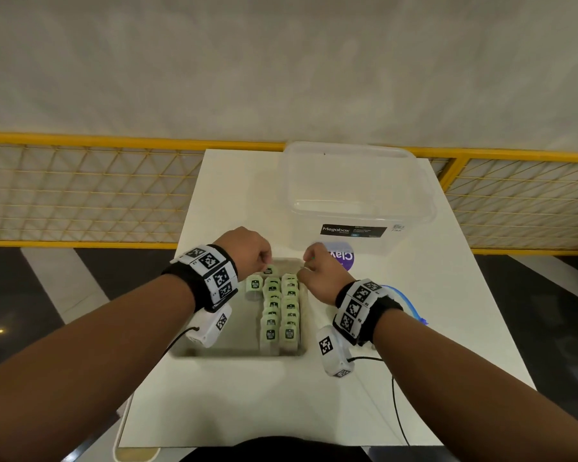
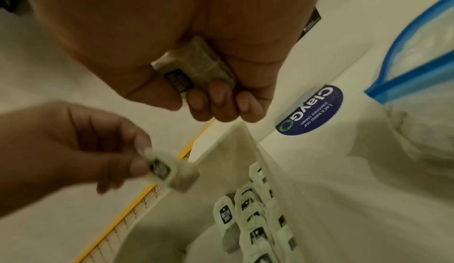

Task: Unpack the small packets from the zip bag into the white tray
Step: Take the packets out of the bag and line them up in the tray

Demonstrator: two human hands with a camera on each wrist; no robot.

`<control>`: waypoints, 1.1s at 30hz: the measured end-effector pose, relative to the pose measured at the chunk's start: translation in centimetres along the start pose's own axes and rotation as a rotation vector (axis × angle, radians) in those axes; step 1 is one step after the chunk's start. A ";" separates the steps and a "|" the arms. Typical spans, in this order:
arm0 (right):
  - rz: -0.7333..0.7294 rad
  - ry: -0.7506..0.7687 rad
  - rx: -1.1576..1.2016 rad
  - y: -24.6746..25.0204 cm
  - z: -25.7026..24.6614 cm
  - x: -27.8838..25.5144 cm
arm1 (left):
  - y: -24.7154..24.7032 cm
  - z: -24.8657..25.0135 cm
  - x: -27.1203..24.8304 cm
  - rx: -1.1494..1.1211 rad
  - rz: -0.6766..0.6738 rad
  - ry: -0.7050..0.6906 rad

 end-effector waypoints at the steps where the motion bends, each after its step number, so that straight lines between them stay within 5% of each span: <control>1: 0.014 -0.012 0.000 0.1 0.3 0.2 | -0.7 -0.8 0.2 0.035 -0.061 0.029; 6: 0.037 -0.021 0.017 0.5 1.0 0.7 | -5.9 -3.0 1.1 0.147 -0.404 0.064; 9: 0.047 -0.005 0.019 0.2 1.6 1.0 | -8.2 -4.2 2.0 0.164 -0.439 0.075; 24: -0.025 -0.041 0.146 -0.9 2.0 0.8 | -8.8 -5.9 3.3 0.194 -0.222 0.189; 27: -0.020 -0.045 0.136 -1.0 1.6 0.7 | -6.7 -4.9 2.8 0.093 -0.116 0.093; 31: -0.003 -0.034 0.122 -0.8 0.9 0.8 | -2.8 -2.5 1.0 -0.258 0.200 -0.053; 33: -0.010 -0.026 0.134 -1.0 0.7 0.9 | -2.0 -1.3 0.4 -0.311 0.200 -0.100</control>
Point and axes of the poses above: each hand's wrist, its own x-axis towards the middle knuckle, its own y-axis out of the back of the hand, z = x × y, the point moved 5 cm from there along x, towards the middle knuckle, and after that the axes turned 11 degrees about -y, right-handed, at the moved point
